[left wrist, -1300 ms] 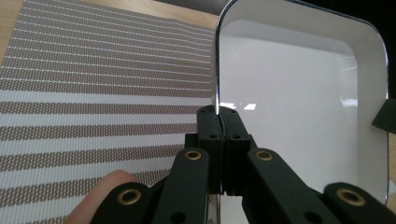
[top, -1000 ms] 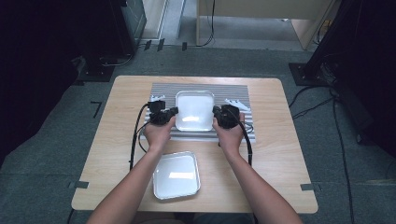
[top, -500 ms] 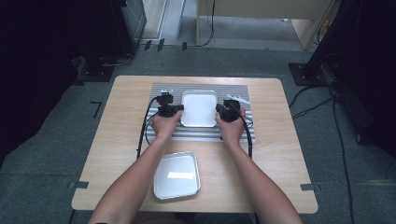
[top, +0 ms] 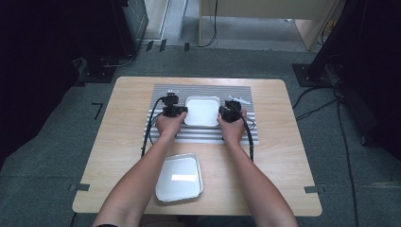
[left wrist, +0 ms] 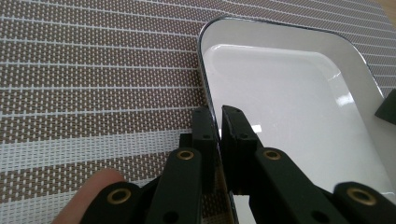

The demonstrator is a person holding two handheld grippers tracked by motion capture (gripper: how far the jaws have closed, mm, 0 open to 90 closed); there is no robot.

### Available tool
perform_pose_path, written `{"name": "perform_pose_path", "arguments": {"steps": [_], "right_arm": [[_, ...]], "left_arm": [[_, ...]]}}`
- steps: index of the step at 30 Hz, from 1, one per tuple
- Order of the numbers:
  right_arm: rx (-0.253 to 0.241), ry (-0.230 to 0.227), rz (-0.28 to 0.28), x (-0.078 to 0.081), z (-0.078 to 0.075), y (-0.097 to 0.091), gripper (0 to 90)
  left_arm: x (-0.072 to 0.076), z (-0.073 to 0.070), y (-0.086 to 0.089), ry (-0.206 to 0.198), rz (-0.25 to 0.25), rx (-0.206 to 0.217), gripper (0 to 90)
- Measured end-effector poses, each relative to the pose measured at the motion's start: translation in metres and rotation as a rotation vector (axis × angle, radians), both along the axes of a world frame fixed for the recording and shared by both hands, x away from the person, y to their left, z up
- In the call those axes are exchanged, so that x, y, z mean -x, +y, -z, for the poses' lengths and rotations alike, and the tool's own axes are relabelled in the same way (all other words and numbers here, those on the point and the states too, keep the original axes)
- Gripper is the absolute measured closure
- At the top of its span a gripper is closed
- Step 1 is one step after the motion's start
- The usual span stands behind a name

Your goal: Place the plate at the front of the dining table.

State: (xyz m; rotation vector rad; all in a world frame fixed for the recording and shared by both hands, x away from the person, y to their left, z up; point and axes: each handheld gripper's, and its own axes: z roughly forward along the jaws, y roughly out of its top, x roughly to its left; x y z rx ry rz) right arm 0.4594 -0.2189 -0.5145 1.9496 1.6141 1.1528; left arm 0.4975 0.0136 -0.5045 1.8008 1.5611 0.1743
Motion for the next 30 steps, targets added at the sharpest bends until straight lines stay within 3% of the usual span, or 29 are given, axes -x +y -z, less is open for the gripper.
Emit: {"name": "perform_pose_path", "arguments": {"steps": [2, 8, 14, 19, 25, 30], "right_arm": [[0.018, 0.002, -0.005, -0.001, -0.001, 0.001, 88.4], [0.018, 0.017, -0.014, -0.004, -0.003, 0.004, 88.6], [0.023, 0.022, -0.029, -0.006, -0.003, 0.013, 88.0], [0.01, 0.025, -0.016, -0.012, -0.002, 0.013, 86.0], [0.032, 0.025, -0.022, -0.016, -0.001, 0.014, 86.4], [0.01, 0.025, -0.021, -0.018, 0.0, 0.013, 86.2]], "left_arm": [[-0.001, 0.0, 0.002, 0.013, -0.004, 0.017, 85.2], [0.0, -0.002, 0.002, 0.006, -0.012, -0.02, 84.9], [-0.003, -0.001, 0.01, 0.003, -0.032, -0.013, 85.9], [-0.006, -0.002, 0.008, -0.004, -0.011, -0.028, 85.4], [-0.011, -0.001, 0.008, -0.01, -0.012, -0.029, 85.5], [-0.011, -0.001, 0.009, -0.014, -0.018, -0.025, 84.6]]}}
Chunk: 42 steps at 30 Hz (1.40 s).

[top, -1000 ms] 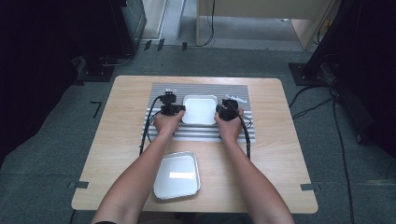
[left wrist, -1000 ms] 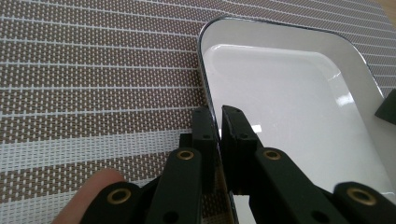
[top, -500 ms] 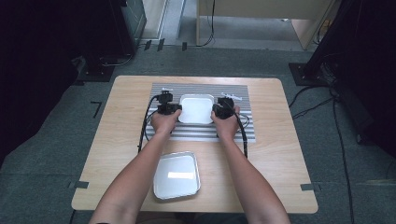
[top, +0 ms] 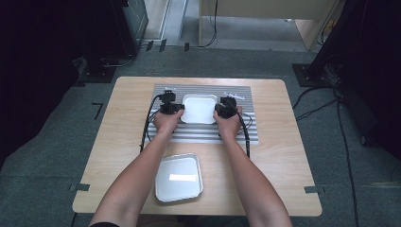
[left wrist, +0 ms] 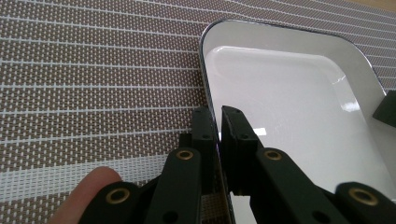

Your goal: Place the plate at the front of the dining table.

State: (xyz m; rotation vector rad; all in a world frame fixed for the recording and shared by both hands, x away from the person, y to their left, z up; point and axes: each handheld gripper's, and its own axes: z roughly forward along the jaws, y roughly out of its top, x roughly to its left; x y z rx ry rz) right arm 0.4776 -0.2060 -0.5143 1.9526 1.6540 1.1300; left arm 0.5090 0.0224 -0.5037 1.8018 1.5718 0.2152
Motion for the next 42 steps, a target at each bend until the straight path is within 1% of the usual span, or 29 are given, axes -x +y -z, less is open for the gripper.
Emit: {"name": "perform_pose_path", "arguments": {"steps": [2, 4, 6, 7, 8, 9, 10, 11, 13, 14, 15, 18, 19, 20, 21, 22, 23, 24, 25, 26, 27, 28, 30, 32, 33, 34, 36, 39, 42], "right_arm": [[-0.008, -0.006, -0.007, -0.001, 0.001, 0.0, 85.5], [-0.007, -0.016, -0.017, 0.0, 0.001, 0.0, 82.7], [-0.004, -0.04, -0.035, 0.0, 0.002, 0.0, 75.9], [0.004, -0.055, -0.041, 0.001, 0.002, 0.0, 72.4], [0.034, -0.074, -0.042, 0.002, 0.001, -0.001, 67.9], [0.052, -0.082, -0.04, 0.003, 0.0, -0.002, 62.4], [0.049, -0.1, -0.032, 0.004, -0.001, -0.004, 59.7], [0.036, -0.119, -0.012, 0.007, -0.003, -0.006, 57.9], [0.03, -0.129, 0.007, 0.009, -0.005, -0.009, 55.7], [0.025, -0.126, 0.011, 0.011, -0.006, -0.01, 55.3], [0.029, -0.128, 0.008, 0.012, -0.007, -0.012, 54.6], [0.017, -0.152, 0.003, 0.018, -0.012, -0.015, 54.3], [0.011, -0.153, 0.001, 0.02, -0.013, -0.015, 53.4], [0.029, -0.154, -0.001, 0.022, -0.015, -0.017, 53.4], [0.036, -0.151, -0.006, 0.023, -0.015, -0.018, 53.3], [0.034, -0.151, -0.011, 0.024, -0.015, -0.019, 52.0], [0.021, -0.159, -0.023, 0.025, -0.015, -0.022, 49.5], [0.017, -0.156, -0.029, 0.026, -0.015, -0.024, 48.0], [0.018, -0.15, -0.035, 0.027, -0.016, -0.026, 47.7], [0.019, -0.135, -0.039, 0.029, -0.016, -0.029, 45.3], [0.036, -0.108, -0.054, 0.03, -0.018, -0.031, 41.3], [0.044, -0.095, -0.06, 0.032, -0.018, -0.033, 38.2], [0.047, -0.09, -0.064, 0.036, -0.02, -0.036, 33.2], [0.053, -0.102, -0.065, 0.041, -0.023, -0.039, 29.9], [0.079, -0.101, -0.084, 0.044, -0.023, -0.04, 27.9], [0.09, -0.097, -0.094, 0.045, -0.025, -0.04, 27.9], [0.089, -0.101, -0.114, 0.05, -0.027, -0.041, 27.3], [0.1, -0.114, -0.137, 0.057, -0.029, -0.042, 26.5], [0.105, -0.117, -0.145, 0.062, -0.03, -0.043, 26.1]], "left_arm": [[0.001, 0.0, 0.0, -0.008, 0.005, -0.008, 83.0], [0.001, 0.001, 0.0, -0.014, 0.017, -0.002, 79.0], [0.002, 0.001, 0.0, -0.022, 0.036, 0.003, 74.7], [0.004, 0.001, 0.001, -0.044, 0.043, -0.005, 72.2], [0.006, 0.0, 0.001, -0.069, 0.047, -0.012, 67.8], [0.008, 0.0, 0.003, -0.088, 0.046, -0.007, 66.3], [0.009, -0.001, 0.005, -0.095, 0.048, 0.007, 64.7], [0.01, -0.002, 0.007, -0.089, 0.051, 0.026, 62.3], [0.011, -0.004, 0.013, -0.076, 0.058, 0.107, 58.5], [0.012, -0.006, 0.016, -0.068, 0.063, 0.128, 55.9], [0.013, -0.007, 0.018, -0.072, 0.067, 0.135, 52.6], [0.018, -0.011, 0.02, -0.077, 0.095, 0.123, 37.6], [0.021, -0.013, 0.02, -0.077, 0.118, 0.117, 33.1], [0.023, -0.014, 0.02, -0.082, 0.127, 0.116, 28.9], [0.025, -0.015, 0.02, -0.089, 0.139, 0.109, 27.2], [0.028, -0.016, 0.02, -0.099, 0.147, 0.103, 26.1], [0.03, -0.018, 0.019, -0.108, 0.147, 0.097, 25.0], [0.033, -0.02, 0.02, -0.117, 0.15, 0.093, 24.1], [0.036, -0.021, 0.021, -0.125, 0.152, 0.097, 23.6], [0.038, -0.022, 0.023, -0.133, 0.154, 0.107, 22.6], [0.04, -0.023, 0.024, -0.138, 0.155, 0.106, 21.1], [0.042, -0.024, 0.025, -0.14, 0.153, 0.099, 21.0], [0.047, -0.026, 0.026, -0.159, 0.156, 0.084, 20.7], [0.052, -0.027, 0.028, -0.167, 0.164, 0.078, 19.3], [0.054, -0.027, 0.029, -0.165, 0.166, 0.072, 19.2], [0.056, -0.028, 0.03, -0.162, 0.166, 0.072, 19.1], [0.06, -0.029, 0.032, -0.174, 0.168, 0.069, 19.1], [0.067, -0.03, 0.035, -0.178, 0.164, 0.062, 19.0], [0.075, -0.029, 0.036, -0.195, 0.177, 0.021, 19.0]]}}
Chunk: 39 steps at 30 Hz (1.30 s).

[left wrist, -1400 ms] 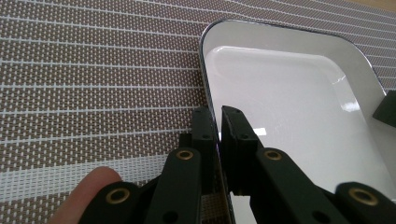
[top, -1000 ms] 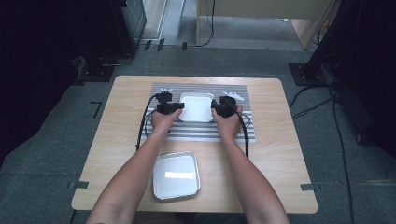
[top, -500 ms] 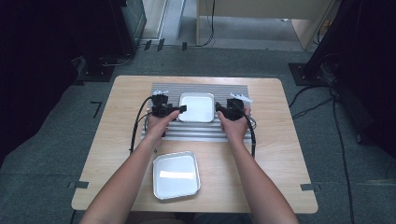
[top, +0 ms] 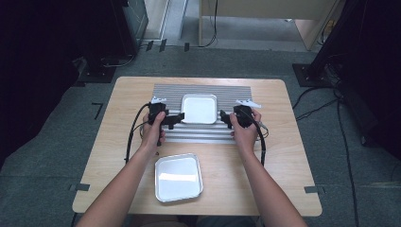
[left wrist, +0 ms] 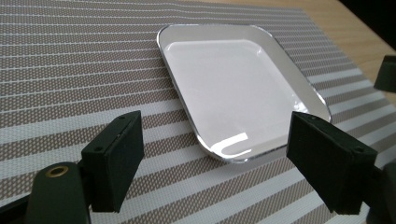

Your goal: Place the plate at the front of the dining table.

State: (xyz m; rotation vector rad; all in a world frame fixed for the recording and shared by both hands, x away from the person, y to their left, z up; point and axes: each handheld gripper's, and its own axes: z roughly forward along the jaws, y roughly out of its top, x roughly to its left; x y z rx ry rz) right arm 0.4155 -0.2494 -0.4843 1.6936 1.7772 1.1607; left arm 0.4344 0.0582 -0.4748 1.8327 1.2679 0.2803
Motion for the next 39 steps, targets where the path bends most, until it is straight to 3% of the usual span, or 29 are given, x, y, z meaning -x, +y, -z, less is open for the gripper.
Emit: {"name": "perform_pose_path", "arguments": {"steps": [5, 10, 17, 39], "right_arm": [[0.01, -0.007, -0.014, 0.008, 0.001, -0.006, 23.3], [0.009, -0.014, -0.03, 0.017, -0.001, -0.015, 22.8], [0.055, -0.025, -0.072, 0.032, -0.002, -0.021, 21.9], [0.062, -0.044, -0.057, 0.075, -0.002, -0.055, 22.0]], "left_arm": [[0.012, -0.002, 0.007, -0.022, 0.018, -0.009, 18.2], [0.02, -0.003, 0.02, -0.044, 0.001, -0.016, 18.1], [0.033, 0.002, 0.039, -0.049, -0.014, -0.02, 18.1], [0.081, 0.003, 0.089, -0.078, -0.04, -0.006, 16.6]]}}
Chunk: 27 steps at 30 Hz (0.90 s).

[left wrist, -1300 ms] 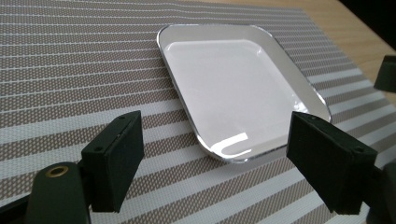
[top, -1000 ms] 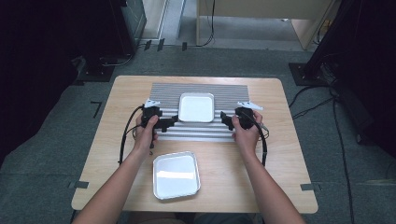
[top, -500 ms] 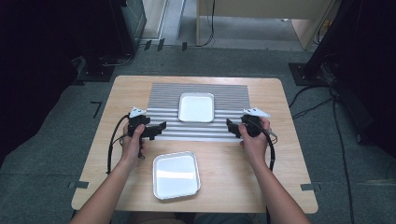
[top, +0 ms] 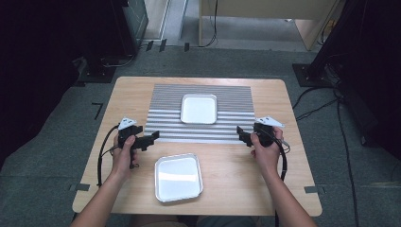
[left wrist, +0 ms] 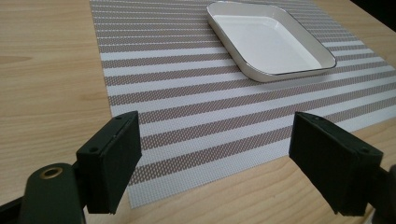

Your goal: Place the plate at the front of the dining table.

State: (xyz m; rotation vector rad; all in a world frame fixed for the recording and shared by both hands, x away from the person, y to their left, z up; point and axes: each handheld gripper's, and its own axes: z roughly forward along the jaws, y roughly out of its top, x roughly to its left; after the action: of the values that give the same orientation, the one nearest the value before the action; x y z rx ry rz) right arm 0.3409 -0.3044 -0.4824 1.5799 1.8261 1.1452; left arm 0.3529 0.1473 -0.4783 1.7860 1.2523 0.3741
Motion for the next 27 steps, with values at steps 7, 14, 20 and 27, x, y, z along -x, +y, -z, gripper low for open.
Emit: {"name": "perform_pose_path", "arguments": {"steps": [7, 14, 20, 27], "right_arm": [[-0.01, -0.003, 0.006, 0.013, 0.002, -0.013, 22.3], [-0.021, -0.002, 0.023, 0.027, 0.005, -0.025, 22.7], [-0.018, 0.0, 0.032, 0.038, 0.009, -0.031, 22.9], [-0.009, 0.002, 0.038, 0.051, 0.013, -0.039, 23.0]], "left_arm": [[0.011, 0.002, 0.011, 0.0, -0.006, -0.006, 16.5], [0.022, 0.003, 0.023, -0.002, -0.025, 0.002, 16.2], [0.031, 0.01, 0.029, 0.004, -0.033, 0.003, 16.2], [0.043, 0.018, 0.039, 0.013, -0.045, 0.008, 16.2]]}}
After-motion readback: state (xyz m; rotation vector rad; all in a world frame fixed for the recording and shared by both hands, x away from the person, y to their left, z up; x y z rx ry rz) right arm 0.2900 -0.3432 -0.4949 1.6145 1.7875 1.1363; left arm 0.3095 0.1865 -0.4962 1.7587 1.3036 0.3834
